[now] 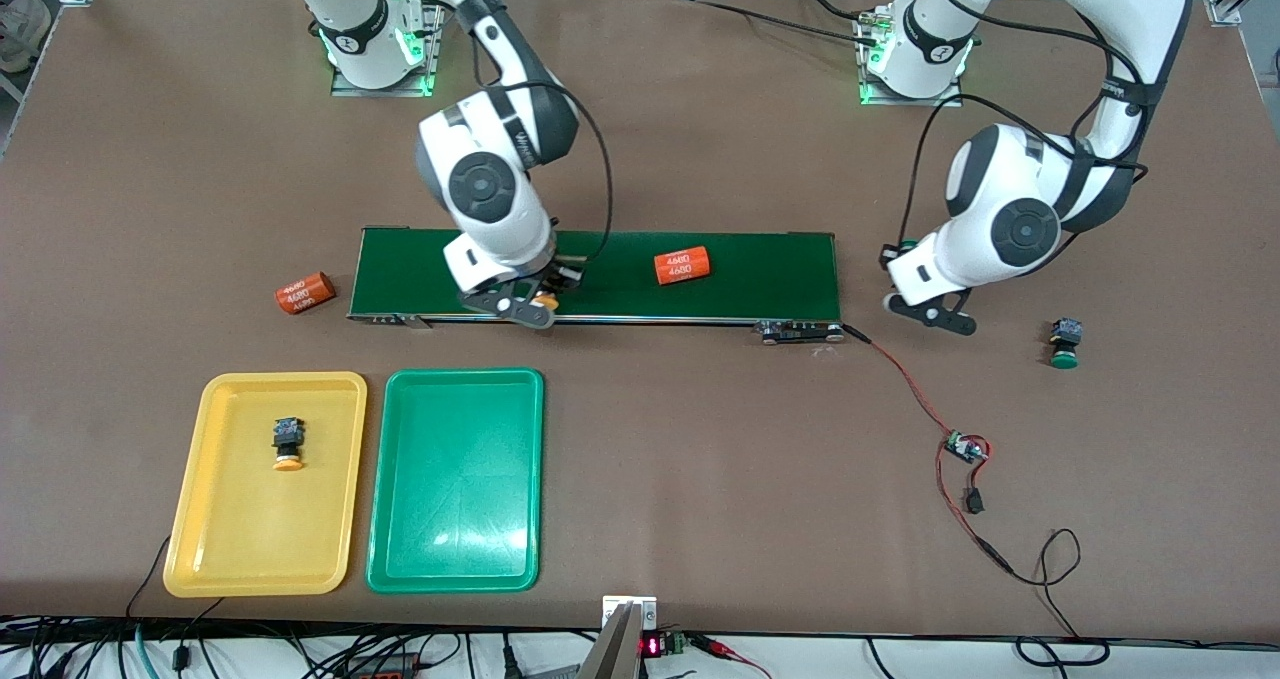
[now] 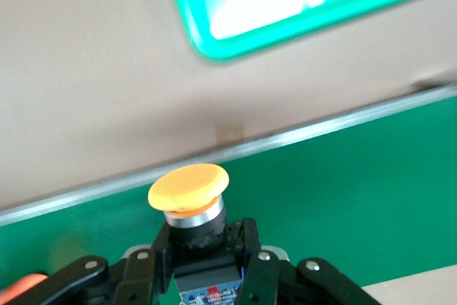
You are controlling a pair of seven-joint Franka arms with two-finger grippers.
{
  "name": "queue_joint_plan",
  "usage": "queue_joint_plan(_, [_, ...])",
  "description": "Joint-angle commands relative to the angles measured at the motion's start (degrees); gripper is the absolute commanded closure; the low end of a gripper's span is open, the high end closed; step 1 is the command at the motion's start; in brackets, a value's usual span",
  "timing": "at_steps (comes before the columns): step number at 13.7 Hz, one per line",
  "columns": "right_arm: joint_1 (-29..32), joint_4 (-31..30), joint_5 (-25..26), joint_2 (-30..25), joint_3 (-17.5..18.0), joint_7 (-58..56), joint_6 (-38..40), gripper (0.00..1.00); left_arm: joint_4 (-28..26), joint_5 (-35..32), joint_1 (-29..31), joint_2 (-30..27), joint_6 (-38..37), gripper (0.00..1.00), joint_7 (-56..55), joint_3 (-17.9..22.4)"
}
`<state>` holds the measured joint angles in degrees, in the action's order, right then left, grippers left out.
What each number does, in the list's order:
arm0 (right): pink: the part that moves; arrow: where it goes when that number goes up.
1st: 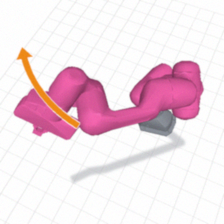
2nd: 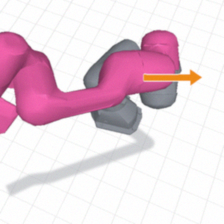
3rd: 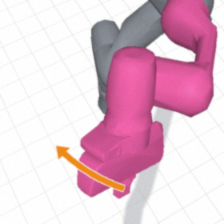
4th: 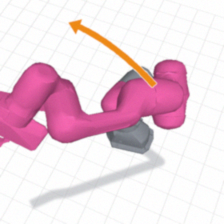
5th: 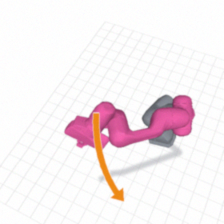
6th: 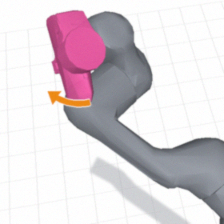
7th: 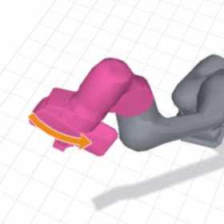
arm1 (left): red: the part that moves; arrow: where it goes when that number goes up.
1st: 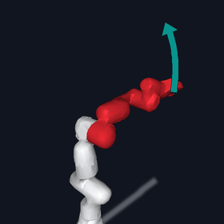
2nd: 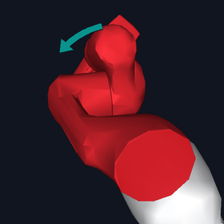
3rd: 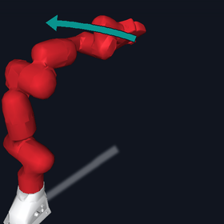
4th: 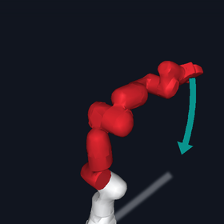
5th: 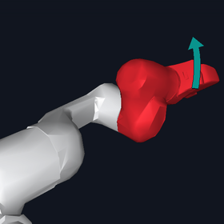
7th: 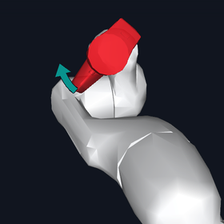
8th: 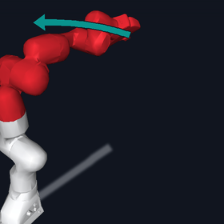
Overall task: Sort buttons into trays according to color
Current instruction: 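Drop the yellow button in the yellow tray while the left gripper places the green button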
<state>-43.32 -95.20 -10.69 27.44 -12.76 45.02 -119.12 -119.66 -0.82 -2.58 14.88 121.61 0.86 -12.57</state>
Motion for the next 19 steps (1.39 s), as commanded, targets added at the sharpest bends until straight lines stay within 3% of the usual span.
queue_joint_plan(1, [6.64, 4.59, 1.63, 1.29, -0.6, -3.69, 2.84, 1.0, 6.61, 1.26, -1.55, 3.3, -1.73, 0.82, -8.2, -4.11])
queue_joint_plan(4, [16.83, 7.64, 3.75, 6.28, -0.78, -16.4, 2.05, 1.0, 7.68, 2.22, -2.16, 7.08, 0.71, 0.81, -17.97, -8.69])
queue_joint_plan(8, [31.25, 9.24, 6.12, 10.87, -0.69, -41.36, 1.44, 1.0, 6.98, 8.28, -4.09, 9.55, 5.39, 0.74, -18.87, -9.14])
queue_joint_plan(10, [34.95, 9.34, 6.47, 12.8, -0.78, -53.05, -3.63, 1.0, 6.54, 8.38, -4.1, 9.2, 5.21, 0.0, -18.18, -9.14])
queue_joint_plan(12, [39.52, 9.33, 5.95, 13.77, -0.52, -62.91, -6.56, 1.0, 6.54, 8.38, -4.01, 7.19, 4.77, 0.0, -18.61, -9.14])
queue_joint_plan(17, [39.54, 10.03, 5.77, 17.46, -0.25, -66.03, -14.2, 1.0, 7.07, 7.68, 0.64, -2.47, -4.17, 0.0, -18.17, -7.83])
queue_joint_plan(19, [39.89, 12.05, 5.6, 18.96, 0.45, -68.3, -14.47, 1.0, 6.72, 7.32, 0.91, -4.77, -4.89, 0.0, -18.17, -3.72])
